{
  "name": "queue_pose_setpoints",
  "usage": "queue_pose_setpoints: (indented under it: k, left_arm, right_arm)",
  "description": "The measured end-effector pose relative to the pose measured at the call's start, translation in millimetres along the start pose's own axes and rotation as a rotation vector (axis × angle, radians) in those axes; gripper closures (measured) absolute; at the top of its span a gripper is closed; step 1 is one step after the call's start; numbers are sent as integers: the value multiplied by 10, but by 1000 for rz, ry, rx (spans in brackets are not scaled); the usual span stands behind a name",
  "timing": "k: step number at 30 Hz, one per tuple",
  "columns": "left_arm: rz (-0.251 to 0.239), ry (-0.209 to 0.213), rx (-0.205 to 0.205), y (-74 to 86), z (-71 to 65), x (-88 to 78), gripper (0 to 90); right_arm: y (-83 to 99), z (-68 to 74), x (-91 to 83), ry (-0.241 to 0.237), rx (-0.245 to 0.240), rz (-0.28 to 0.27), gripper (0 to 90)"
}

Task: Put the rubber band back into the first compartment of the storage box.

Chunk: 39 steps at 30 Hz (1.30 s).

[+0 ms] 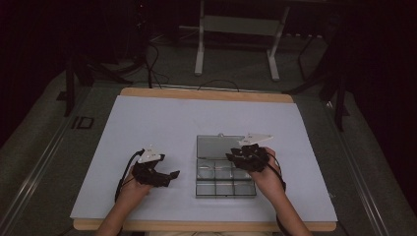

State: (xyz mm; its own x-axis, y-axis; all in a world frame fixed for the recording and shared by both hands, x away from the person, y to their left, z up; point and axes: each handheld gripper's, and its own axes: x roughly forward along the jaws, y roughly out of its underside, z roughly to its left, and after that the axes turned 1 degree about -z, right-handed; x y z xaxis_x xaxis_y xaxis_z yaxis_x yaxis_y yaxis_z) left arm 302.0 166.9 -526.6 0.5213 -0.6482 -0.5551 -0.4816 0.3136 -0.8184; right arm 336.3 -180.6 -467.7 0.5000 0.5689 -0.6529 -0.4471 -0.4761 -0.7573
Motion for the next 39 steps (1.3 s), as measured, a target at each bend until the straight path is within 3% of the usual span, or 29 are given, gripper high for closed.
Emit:
queue_pose_setpoints:
  k: [5, 13, 26, 39]
  left_arm:
    - [29, -32, -7, -78, -11, 14, 95]
    - [45, -21, -20, -133, 22, 54, 95]
    - [63, 5, -32, -252, 45, 149, 96]
    - [63, 6, -22, -497, 15, 257, 96]
  right_arm:
    - [44, -108, -78, 33, 7, -10, 690]
    - [136, -278, -159, 68, 11, -17, 670]
    - [222, -433, -189, 113, 7, -31, 634]
    - [257, -557, -213, 156, 22, -37, 602]
